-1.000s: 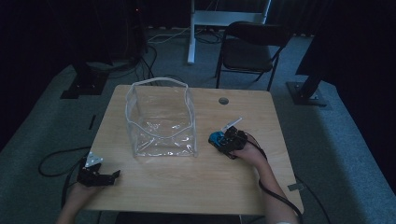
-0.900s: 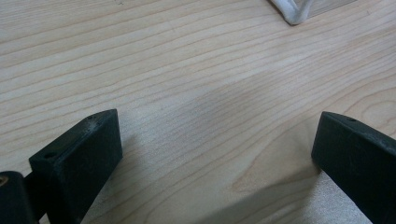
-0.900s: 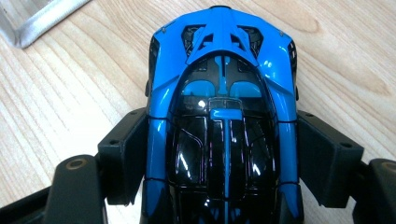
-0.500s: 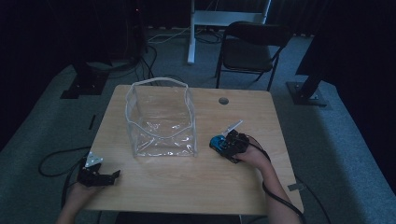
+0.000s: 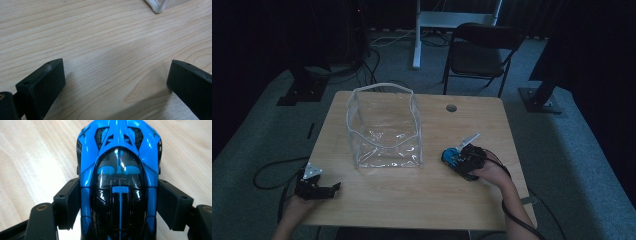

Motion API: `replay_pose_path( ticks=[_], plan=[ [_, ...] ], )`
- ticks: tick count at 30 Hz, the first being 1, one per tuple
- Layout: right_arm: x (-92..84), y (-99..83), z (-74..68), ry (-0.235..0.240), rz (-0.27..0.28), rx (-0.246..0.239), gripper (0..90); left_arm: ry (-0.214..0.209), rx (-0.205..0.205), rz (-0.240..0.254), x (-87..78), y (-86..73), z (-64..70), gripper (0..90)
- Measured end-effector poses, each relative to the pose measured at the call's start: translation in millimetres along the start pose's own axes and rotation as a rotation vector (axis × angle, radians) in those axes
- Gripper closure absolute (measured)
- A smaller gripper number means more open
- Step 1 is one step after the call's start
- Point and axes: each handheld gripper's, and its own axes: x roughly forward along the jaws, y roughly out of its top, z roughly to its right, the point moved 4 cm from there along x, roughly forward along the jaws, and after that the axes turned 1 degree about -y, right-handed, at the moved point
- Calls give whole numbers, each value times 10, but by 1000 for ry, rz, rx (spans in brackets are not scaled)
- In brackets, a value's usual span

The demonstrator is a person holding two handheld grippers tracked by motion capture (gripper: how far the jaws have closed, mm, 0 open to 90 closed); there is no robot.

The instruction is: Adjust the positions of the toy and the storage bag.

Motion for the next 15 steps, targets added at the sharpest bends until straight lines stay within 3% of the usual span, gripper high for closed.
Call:
replay_pose_path(
  ticks=[2,6,7,9,13,14,15],
  plan=[
    [-64,-31,-19,15,4,-2,266,0,0,0,0,0,0,23],
    [-132,-121,-55,35,-40,-24,266,1,0,0,0,0,0,23],
    [-145,-148,-66,26,-42,-25,266,0,0,0,0,0,0,23],
    [-174,-209,-78,54,-42,-9,266,0,0,0,0,0,0,23],
    [-194,-319,-172,44,-49,-19,266,1,-1,0,0,0,0,23],
    [-188,-353,-201,68,-65,-15,266,1,-1,0,0,0,0,23],
    [-181,-387,-236,63,-73,-30,266,2,-2,0,0,0,0,23]
  ],
)
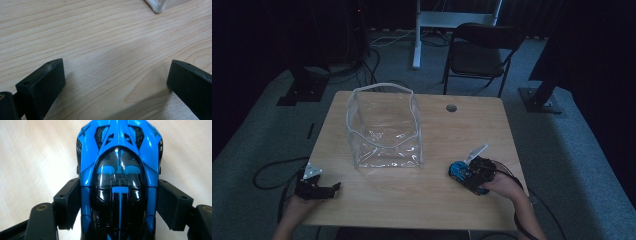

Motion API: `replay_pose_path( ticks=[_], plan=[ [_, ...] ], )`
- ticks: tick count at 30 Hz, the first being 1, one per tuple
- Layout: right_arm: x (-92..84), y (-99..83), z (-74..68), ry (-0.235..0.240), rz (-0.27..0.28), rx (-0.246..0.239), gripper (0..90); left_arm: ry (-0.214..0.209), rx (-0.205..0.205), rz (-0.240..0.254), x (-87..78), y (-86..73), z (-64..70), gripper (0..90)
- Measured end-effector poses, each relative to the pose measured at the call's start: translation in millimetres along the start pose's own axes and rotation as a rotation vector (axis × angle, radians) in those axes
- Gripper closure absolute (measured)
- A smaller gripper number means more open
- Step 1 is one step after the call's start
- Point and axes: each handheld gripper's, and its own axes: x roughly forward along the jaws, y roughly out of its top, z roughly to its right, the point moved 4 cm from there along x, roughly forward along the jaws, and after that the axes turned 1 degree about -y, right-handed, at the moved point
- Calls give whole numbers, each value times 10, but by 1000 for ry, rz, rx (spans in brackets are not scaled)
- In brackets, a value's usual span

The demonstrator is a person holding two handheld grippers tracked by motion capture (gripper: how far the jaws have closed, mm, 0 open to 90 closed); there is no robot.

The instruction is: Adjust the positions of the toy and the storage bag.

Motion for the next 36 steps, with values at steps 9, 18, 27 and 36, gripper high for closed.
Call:
replay_pose_path(
  ticks=[9,18,27,36],
  plan=[
    [-67,-231,-244,48,-19,-11,266,1,-2,0,0,0,-1,23],
    [-103,-353,-394,75,-47,-33,265,2,-4,0,-1,-1,-1,23],
    [-104,-407,-512,87,-51,-52,264,3,-5,0,-1,-1,-1,23],
    [-73,-420,-644,28,-66,-77,260,4,-6,0,-1,-2,0,23]
  ],
)
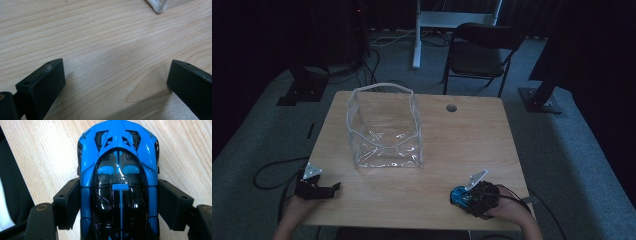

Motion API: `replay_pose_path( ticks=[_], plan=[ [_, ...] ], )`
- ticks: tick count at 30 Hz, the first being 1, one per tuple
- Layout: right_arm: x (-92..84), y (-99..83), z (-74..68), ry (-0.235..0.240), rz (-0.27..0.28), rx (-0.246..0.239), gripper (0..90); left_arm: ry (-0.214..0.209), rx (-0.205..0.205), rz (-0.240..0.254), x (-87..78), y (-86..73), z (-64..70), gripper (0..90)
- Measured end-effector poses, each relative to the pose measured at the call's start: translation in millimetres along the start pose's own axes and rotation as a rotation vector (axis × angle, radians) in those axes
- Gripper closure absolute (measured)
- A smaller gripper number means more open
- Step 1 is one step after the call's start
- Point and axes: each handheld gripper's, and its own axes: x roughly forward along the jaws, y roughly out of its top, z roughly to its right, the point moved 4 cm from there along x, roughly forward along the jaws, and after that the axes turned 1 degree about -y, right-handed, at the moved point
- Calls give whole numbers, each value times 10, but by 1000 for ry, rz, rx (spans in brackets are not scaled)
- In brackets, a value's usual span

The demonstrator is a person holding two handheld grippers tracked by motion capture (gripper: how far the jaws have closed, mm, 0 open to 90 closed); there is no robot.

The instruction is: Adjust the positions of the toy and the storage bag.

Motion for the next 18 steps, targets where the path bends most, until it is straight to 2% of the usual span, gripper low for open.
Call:
replay_pose_path(
  ticks=[5,10,17,18],
  plan=[
    [3,-6,-9,-13,11,-4,257,0,0,0,0,0,0,23],
    [-17,8,-7,1,15,3,236,1,0,0,0,0,0,23],
    [-171,36,56,11,76,23,225,0,1,0,0,1,0,23],
    [-203,41,108,-7,87,40,225,-4,5,-1,-2,0,-5,23]
  ],
)
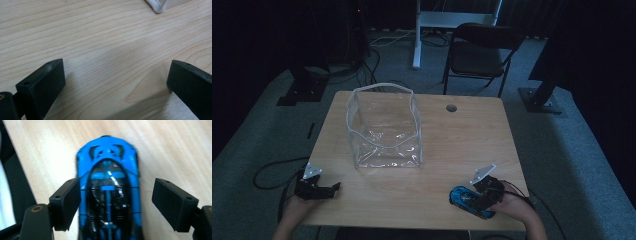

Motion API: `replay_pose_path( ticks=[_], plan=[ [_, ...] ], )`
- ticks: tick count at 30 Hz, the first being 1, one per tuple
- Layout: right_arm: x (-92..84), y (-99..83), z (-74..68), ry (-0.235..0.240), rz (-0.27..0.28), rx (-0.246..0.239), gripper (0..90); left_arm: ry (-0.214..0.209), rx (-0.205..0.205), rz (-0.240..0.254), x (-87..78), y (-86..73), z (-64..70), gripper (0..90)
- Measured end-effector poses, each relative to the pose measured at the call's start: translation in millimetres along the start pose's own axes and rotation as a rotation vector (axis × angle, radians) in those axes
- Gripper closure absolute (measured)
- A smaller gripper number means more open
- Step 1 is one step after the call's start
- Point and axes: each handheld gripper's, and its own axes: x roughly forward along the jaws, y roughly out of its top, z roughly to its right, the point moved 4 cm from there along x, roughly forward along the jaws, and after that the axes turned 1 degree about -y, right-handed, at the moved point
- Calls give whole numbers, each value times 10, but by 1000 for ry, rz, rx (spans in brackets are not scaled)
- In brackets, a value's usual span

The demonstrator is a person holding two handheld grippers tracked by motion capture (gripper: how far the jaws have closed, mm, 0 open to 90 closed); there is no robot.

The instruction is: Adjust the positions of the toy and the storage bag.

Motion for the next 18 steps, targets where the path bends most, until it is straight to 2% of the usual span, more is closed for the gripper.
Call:
replay_pose_path(
  ticks=[7,9,12,15,18],
  plan=[
    [-33,60,153,-16,63,55,207,2,5,-13,-4,15,-7,27],
    [-28,120,243,-20,105,98,207,0,7,-13,1,37,6,27],
    [-12,167,308,-35,126,125,207,-12,0,-6,2,67,13,27],
    [11,249,378,-21,147,148,207,-30,-7,6,12,129,18,27],
    [48,361,444,21,176,158,207,-46,-13,25,46,219,16,27]
  ],
)
